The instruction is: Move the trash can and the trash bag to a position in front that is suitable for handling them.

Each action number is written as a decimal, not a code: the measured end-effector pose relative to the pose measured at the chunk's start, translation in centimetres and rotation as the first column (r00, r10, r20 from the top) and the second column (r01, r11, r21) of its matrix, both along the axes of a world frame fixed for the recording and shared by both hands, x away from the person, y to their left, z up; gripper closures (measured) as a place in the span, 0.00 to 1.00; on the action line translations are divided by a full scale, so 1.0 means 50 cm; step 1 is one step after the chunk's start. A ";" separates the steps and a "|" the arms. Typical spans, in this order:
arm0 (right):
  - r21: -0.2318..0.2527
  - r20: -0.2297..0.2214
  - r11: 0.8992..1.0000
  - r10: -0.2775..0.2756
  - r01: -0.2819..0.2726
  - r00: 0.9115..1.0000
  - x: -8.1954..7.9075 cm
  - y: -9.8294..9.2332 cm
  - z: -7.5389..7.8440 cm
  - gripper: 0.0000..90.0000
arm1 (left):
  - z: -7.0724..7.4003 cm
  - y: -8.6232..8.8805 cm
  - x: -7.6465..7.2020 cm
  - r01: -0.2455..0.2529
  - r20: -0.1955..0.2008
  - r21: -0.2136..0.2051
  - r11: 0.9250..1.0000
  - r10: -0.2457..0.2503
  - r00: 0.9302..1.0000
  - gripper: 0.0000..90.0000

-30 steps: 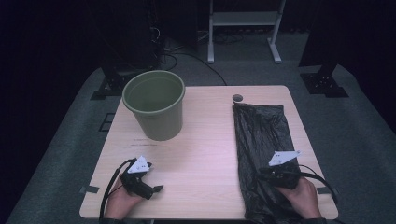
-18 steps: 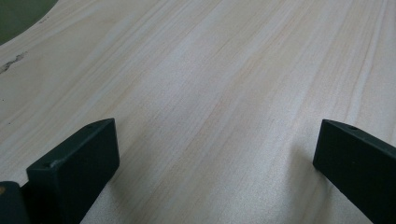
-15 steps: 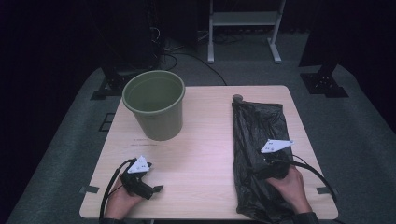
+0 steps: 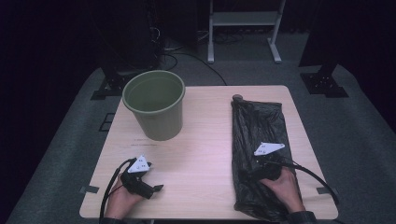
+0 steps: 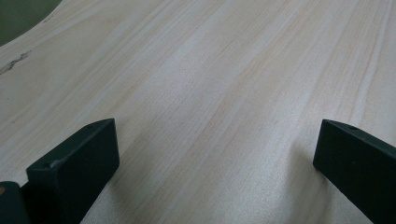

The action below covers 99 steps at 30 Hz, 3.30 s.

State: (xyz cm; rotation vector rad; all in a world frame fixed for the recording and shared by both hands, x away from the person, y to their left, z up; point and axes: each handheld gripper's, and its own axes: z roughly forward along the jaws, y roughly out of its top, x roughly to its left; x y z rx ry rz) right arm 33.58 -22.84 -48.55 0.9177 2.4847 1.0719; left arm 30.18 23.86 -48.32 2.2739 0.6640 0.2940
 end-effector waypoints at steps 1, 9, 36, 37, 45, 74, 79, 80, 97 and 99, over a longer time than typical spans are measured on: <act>0.005 -0.003 1.000 0.001 -0.001 1.000 0.000 0.000 -0.001 0.11 | 0.000 0.001 0.001 0.001 -0.001 0.000 1.000 -0.001 1.000 0.00; 0.008 -0.011 1.000 0.000 0.000 1.000 0.001 -0.002 -0.001 0.11 | 0.010 0.004 0.001 0.006 0.004 -0.017 1.000 -0.006 1.000 0.00; 0.010 -0.012 1.000 0.000 0.000 1.000 0.001 -0.002 -0.001 0.11 | 0.151 0.030 0.010 -0.052 0.010 -0.150 0.987 0.055 0.998 0.00; 0.010 -0.012 1.000 0.000 0.000 1.000 0.001 -0.002 -0.001 0.11 | 0.157 0.031 0.011 -0.055 0.014 -0.151 0.987 0.057 0.998 0.00; 0.010 -0.012 1.000 0.000 0.000 1.000 0.001 -0.002 -0.001 0.11 | 0.190 0.040 0.019 -0.069 0.019 -0.163 0.984 0.073 0.997 0.00; 0.010 -0.012 1.000 -0.001 0.001 1.000 0.001 -0.002 -0.001 0.11 | 0.300 0.070 0.067 -0.100 0.050 -0.197 0.975 0.112 0.992 0.00; 0.010 -0.013 1.000 0.000 0.000 1.000 0.001 -0.002 -0.001 0.11 | 0.324 0.078 0.086 -0.111 0.059 -0.198 0.974 0.125 0.990 0.00; 0.010 -0.013 1.000 0.000 0.000 1.000 0.001 -0.002 -0.001 0.11 | 0.324 0.078 0.086 -0.111 0.059 -0.198 0.974 0.125 0.990 0.00; 0.010 -0.013 1.000 0.000 0.000 1.000 0.001 -0.002 -0.001 0.11 | 0.396 0.080 0.146 -0.142 0.092 -0.170 0.975 0.159 0.983 0.00; 0.010 -0.013 1.000 0.000 0.000 1.000 0.001 -0.002 -0.001 0.11 | 0.400 0.081 0.156 -0.148 0.090 -0.165 0.975 0.165 0.982 0.00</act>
